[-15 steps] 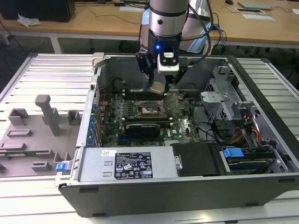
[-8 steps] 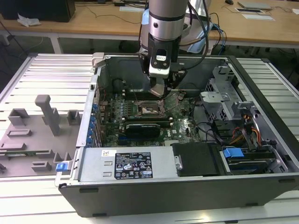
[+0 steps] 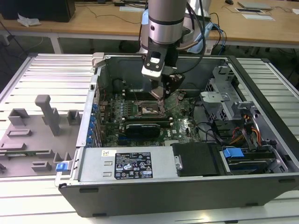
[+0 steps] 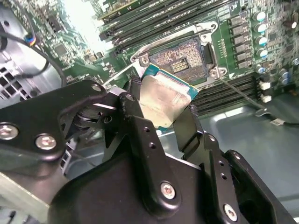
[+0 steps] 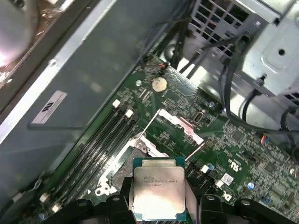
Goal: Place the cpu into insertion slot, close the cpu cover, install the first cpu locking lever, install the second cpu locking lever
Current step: 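Place the cpu into insertion slot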
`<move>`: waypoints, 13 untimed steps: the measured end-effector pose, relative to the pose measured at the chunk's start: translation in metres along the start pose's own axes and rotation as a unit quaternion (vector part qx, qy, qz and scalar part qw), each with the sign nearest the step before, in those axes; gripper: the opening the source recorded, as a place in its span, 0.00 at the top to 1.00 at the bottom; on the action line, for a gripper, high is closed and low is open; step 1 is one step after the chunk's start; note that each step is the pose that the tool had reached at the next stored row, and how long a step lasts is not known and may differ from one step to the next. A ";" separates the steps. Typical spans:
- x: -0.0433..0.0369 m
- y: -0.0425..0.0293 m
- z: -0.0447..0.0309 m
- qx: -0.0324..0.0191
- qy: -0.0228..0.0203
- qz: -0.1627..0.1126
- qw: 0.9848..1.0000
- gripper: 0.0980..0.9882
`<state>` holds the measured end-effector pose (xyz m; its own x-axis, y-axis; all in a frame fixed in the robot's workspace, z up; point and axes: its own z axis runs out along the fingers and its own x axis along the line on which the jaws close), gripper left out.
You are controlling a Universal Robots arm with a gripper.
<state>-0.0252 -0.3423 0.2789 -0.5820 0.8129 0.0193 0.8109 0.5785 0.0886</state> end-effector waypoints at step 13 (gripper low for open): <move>-0.0001 -0.0006 0.0067 -0.003 -0.012 0.136 0.991 0.52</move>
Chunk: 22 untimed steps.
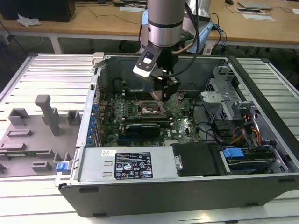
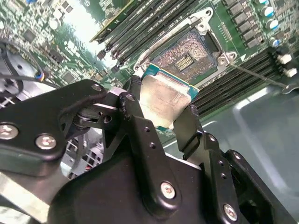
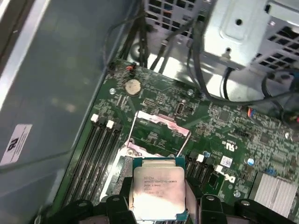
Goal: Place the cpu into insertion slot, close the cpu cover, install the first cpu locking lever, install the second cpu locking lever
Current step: 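Place the cpu into insertion slot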
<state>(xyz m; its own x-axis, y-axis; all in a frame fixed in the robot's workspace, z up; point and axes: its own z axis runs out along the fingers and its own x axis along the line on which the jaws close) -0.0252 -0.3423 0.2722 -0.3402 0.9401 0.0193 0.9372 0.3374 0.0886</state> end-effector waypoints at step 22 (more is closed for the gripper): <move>0.0080 -0.0165 0.0261 -0.003 -0.015 0.166 0.986 0.52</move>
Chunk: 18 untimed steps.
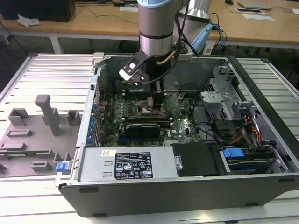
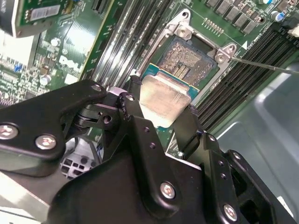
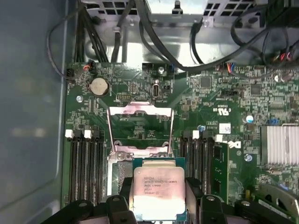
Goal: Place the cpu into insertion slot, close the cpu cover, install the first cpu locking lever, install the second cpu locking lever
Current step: 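Place the cpu into insertion slot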
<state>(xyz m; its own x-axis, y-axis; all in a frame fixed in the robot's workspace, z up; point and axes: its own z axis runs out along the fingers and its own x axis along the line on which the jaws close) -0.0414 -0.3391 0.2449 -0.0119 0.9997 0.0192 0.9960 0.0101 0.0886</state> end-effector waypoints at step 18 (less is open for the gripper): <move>0.0130 -0.0146 0.0293 0.000 0.000 0.002 1.000 0.52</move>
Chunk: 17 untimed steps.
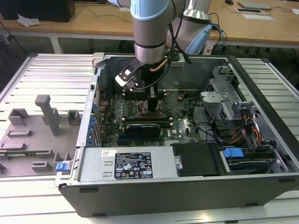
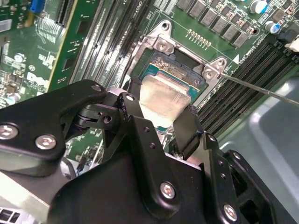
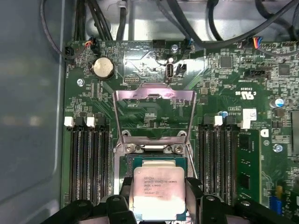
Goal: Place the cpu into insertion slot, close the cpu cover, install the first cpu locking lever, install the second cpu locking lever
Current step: 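Place the cpu into insertion slot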
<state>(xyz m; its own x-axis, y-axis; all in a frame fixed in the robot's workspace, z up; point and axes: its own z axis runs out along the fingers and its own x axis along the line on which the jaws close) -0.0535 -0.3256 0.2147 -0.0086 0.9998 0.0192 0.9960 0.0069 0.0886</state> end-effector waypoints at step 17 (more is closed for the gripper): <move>0.0019 -0.0033 0.0130 0.000 0.001 0.002 1.000 0.52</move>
<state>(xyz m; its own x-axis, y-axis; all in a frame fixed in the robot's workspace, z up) -0.0556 -0.3235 0.2015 -0.0045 0.9997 0.0220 0.9961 0.0025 0.0884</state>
